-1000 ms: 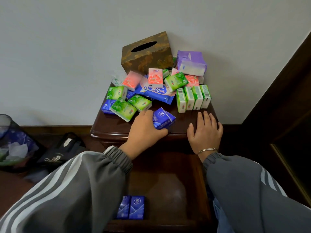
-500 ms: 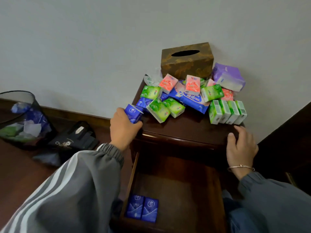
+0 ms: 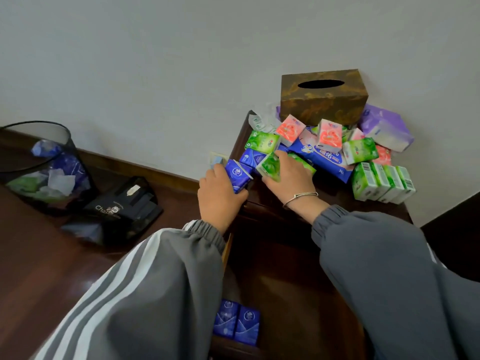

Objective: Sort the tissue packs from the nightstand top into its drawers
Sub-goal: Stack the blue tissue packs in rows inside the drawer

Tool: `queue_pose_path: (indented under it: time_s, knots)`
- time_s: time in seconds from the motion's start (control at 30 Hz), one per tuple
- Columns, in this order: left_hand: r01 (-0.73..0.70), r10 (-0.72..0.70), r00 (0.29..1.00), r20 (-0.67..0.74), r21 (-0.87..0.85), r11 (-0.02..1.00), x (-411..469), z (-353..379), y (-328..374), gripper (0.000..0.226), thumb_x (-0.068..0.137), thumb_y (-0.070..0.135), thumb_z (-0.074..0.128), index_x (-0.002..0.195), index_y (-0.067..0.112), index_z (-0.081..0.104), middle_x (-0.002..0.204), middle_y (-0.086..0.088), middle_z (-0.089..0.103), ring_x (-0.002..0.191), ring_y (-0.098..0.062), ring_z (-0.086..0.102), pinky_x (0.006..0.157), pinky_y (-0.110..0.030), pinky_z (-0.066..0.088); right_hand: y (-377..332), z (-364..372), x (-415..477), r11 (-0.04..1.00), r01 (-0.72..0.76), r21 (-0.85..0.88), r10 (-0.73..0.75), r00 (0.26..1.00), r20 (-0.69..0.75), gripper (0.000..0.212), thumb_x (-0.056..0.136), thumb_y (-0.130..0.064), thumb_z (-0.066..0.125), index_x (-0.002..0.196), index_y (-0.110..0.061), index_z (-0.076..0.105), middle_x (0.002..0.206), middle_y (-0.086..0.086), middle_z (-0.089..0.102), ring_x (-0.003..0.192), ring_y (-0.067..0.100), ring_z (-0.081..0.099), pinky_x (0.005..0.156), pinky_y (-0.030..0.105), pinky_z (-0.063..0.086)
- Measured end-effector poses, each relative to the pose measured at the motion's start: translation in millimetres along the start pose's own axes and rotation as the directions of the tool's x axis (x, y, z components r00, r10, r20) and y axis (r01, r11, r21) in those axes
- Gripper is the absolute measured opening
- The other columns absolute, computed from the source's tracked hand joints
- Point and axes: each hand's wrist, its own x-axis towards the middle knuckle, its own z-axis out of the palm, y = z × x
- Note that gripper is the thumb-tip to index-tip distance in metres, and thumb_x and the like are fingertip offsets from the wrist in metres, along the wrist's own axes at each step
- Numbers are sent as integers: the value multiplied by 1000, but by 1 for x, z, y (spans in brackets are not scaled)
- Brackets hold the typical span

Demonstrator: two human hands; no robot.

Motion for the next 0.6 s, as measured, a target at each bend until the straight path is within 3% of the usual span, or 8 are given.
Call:
queue_pose_path:
  time_s: [0.13,0.3,0.4,0.5,0.6]
  knots:
    - [-10,10,1000,-3,14,1000,1,2,-3,57,74,36,69,114,5,43,111,-15,52,101,-37,50,80,-42,42,11,-6,-12,999,-27,-32,25,998,-57,68,69,-47,71,126,-21,47,121,4,60,114,29,55,89,41,42]
    - [-19,20,1000,-22,25,1000,2,5,-6,59,74,38,70,116,6,43,113,-14,52,102,-36,50,81,-41,42,29,-15,-29,966,15,-260,36,981,188,71,77,-58,61,136,-25,39,133,3,52,122,28,46,93,41,37]
    - [-25,25,999,-29,18,1000,2,5,-6,59,74,38,70,116,6,43,112,-14,52,102,-36,50,81,-42,42,23,-20,-24,971,38,-238,-16,996,92,66,79,-64,54,133,-26,46,132,3,52,122,28,43,92,40,38]
    - [-30,31,999,-24,13,999,1,5,-6,60,75,40,69,118,6,43,111,-14,51,102,-34,50,81,-42,44,12,-24,-4,986,63,-153,-68,997,-32,53,86,-55,52,126,-20,52,124,5,56,116,29,46,89,39,40]
    - [-38,38,999,-23,8,999,1,4,-6,60,76,42,68,118,6,43,111,-13,51,101,-33,50,82,-42,46,-1,-22,25,982,99,-158,-110,992,-62,47,88,-46,54,126,-18,51,125,6,55,117,29,46,92,41,40]
